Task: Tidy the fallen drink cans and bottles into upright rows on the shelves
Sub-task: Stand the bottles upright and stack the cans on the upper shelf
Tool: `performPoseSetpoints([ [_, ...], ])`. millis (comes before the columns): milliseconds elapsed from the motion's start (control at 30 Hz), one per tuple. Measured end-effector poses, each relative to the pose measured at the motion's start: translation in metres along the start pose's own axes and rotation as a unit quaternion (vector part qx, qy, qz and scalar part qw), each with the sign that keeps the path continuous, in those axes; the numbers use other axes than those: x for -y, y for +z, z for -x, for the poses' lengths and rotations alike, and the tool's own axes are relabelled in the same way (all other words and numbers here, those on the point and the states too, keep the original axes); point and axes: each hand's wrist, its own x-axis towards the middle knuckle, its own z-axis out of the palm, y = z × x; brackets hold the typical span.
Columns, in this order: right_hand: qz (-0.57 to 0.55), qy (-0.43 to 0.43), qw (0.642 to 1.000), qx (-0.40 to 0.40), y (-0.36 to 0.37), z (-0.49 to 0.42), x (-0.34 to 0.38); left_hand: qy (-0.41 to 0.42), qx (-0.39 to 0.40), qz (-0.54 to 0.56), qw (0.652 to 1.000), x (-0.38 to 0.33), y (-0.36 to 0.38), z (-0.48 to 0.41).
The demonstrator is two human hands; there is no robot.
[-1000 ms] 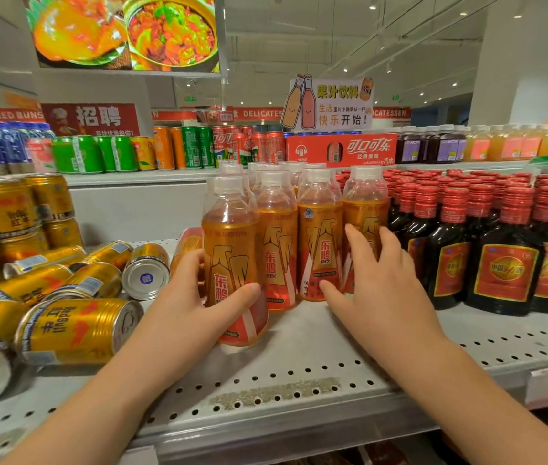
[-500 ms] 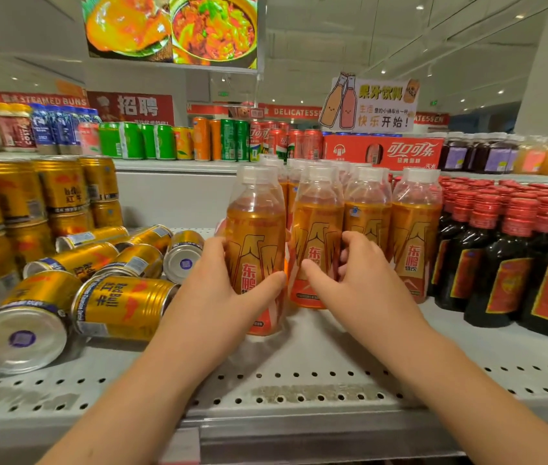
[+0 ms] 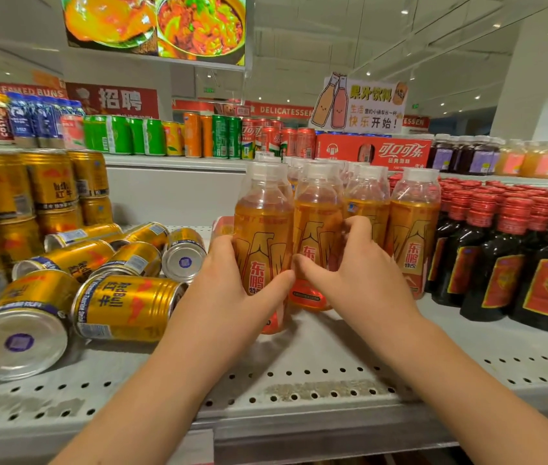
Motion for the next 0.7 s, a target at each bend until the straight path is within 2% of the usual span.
performPoseSetpoints([
  [200,-0.148,0.036,0.988,0.017,-0.014,0.009,-0.007,0.025,0.058,0.029,0.998,0.004,-0.004,-0.002],
  [367,-0.257,0.063,0.962,0.063,-0.062,0.032,-0.038,0.06,0.088,0.037,0.994,-0.005,0.003,0.0],
  [600,-0.232,0.044,0.968,0.089,-0.097,0.041,-0.066,0.09,0.09,-0.047,0.991,-0.04,0.043,-0.004],
  [700,-0.223,0.047,0.971,0.075,-0.1,0.044,-0.071,0.083,0.094,-0.04,0.991,-0.047,0.06,-0.007],
])
